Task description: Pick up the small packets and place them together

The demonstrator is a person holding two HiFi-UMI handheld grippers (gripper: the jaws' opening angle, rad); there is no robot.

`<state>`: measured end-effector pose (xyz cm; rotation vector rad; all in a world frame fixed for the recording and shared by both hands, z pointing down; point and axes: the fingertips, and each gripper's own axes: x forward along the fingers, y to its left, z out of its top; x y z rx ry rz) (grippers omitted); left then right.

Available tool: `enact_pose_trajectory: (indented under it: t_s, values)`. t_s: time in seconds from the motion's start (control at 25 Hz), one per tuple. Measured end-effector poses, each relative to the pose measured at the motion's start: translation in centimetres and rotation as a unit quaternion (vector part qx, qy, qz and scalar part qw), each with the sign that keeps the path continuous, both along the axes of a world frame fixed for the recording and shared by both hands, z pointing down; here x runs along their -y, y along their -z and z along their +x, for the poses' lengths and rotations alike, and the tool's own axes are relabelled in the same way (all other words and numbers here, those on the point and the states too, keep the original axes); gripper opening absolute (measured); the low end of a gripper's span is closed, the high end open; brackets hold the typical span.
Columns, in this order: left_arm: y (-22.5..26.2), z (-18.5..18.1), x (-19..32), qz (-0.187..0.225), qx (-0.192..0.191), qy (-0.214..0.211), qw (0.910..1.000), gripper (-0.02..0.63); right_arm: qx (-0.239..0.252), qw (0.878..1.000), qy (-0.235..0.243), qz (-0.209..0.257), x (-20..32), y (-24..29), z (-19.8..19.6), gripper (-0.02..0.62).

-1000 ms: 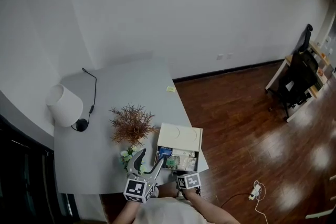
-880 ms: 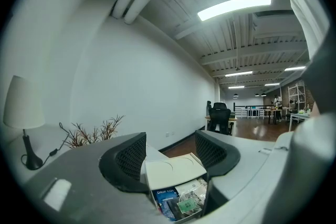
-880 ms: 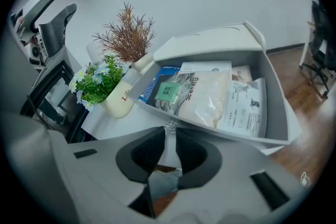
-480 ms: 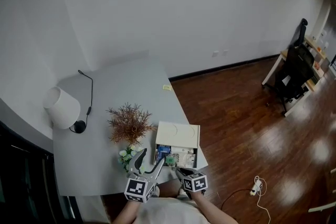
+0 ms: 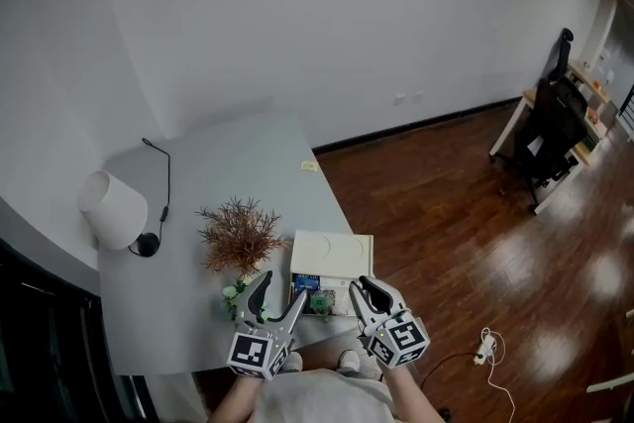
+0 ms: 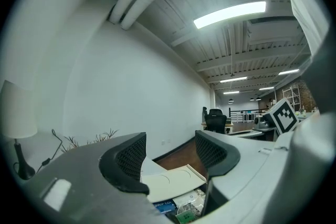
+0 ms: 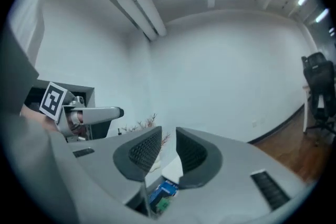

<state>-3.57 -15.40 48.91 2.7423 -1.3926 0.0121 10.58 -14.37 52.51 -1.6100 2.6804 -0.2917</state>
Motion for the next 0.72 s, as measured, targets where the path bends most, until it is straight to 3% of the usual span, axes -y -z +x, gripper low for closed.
enact_pose_trajectory:
  t_s: [0.16,0.32,0.4,0.56,0.6,0.64,0.72]
  values:
    - [1.4,0.2,0.3,0.018,-0.002,0.000,0.9998,0.277,-0.014,0.997,-0.028,0.066,0.7,4.8,1.4,0.101]
    - [2.1,0.2,0.5,0.029,-0.005,0.008,0.9995,0.278,-0.035,0.992,-0.062,0.103,1.0,6.9,2.9,0.130]
    - [2.3,0.0,0.7,0.035,-0.006,0.014,0.9993,0.277,-0.040,0.990,-0.073,0.117,1.0,7.3,3.4,0.268]
    - [3.1,-0.1,1.1,0.051,-0.010,0.021,0.9984,0.281,-0.042,0.986,-0.085,0.134,0.7,7.9,4.0,0.290]
    - [3.3,-0.2,1.2,0.054,-0.012,0.025,0.9981,0.293,-0.045,0.987,-0.080,0.128,0.7,7.6,3.9,0.408]
    - [3.4,-0.3,1.4,0.057,-0.015,0.029,0.9979,0.304,-0.048,0.989,-0.070,0.121,0.8,7.2,3.7,0.456]
    - [3.4,-0.4,1.8,0.058,-0.017,0.032,0.9977,0.304,-0.053,0.991,-0.048,0.112,0.9,6.6,3.2,0.456]
